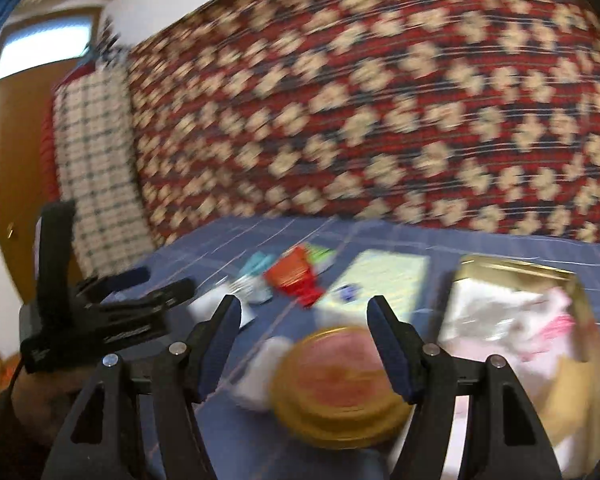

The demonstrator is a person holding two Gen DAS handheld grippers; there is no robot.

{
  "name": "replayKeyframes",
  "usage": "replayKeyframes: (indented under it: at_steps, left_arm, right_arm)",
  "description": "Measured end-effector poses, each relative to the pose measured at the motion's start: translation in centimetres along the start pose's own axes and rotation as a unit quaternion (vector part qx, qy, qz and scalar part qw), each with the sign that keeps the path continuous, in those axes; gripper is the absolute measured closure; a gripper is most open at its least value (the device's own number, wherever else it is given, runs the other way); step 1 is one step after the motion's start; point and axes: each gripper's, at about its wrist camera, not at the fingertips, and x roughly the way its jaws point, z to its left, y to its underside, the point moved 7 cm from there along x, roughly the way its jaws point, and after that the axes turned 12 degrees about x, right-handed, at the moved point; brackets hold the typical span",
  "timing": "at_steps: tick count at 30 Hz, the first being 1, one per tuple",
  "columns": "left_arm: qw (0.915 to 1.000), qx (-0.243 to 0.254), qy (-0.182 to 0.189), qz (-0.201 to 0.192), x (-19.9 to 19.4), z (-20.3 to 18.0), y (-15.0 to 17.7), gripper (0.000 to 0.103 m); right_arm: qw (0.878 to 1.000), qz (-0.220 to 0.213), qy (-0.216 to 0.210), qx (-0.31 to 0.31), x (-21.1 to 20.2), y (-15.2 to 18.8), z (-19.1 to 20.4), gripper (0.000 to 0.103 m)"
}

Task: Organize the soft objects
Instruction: 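Move both open tools back to the pile of objects, then grasp the white sponge with the left tool while the right tool grasps the white roll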

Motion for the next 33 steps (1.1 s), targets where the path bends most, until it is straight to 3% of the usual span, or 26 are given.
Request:
replayKeyframes:
  at_steps: [9,13,24,33]
  left_arm:
    - [0.9994,-0.006,-0.035,0.001,-0.2,3.1,2.5,0.018]
    - [0.9989,-0.022,-0.041,0.003,-0.4,4.7,3.3,0.016]
    - [0.9973,-0.047,-0.056,0.001,-1.0,6.9,5.3,0.012]
    - [0.9966,-0.074,-0.033,-0.009,-1.6,7.6,5.7,0.008]
  right_arm:
    - [0.996,0.074,-0.021,-0.051,4.5,4.5,4.9,0.036]
    - [0.993,0.106,-0.013,-0.053,6.1,5.5,5.2,0.051]
    - [0.982,0.136,0.093,-0.090,8.5,7.2,4.7,0.051]
    - [0.962,0.159,0.166,-0.149,10.4,7.4,4.6,0.050]
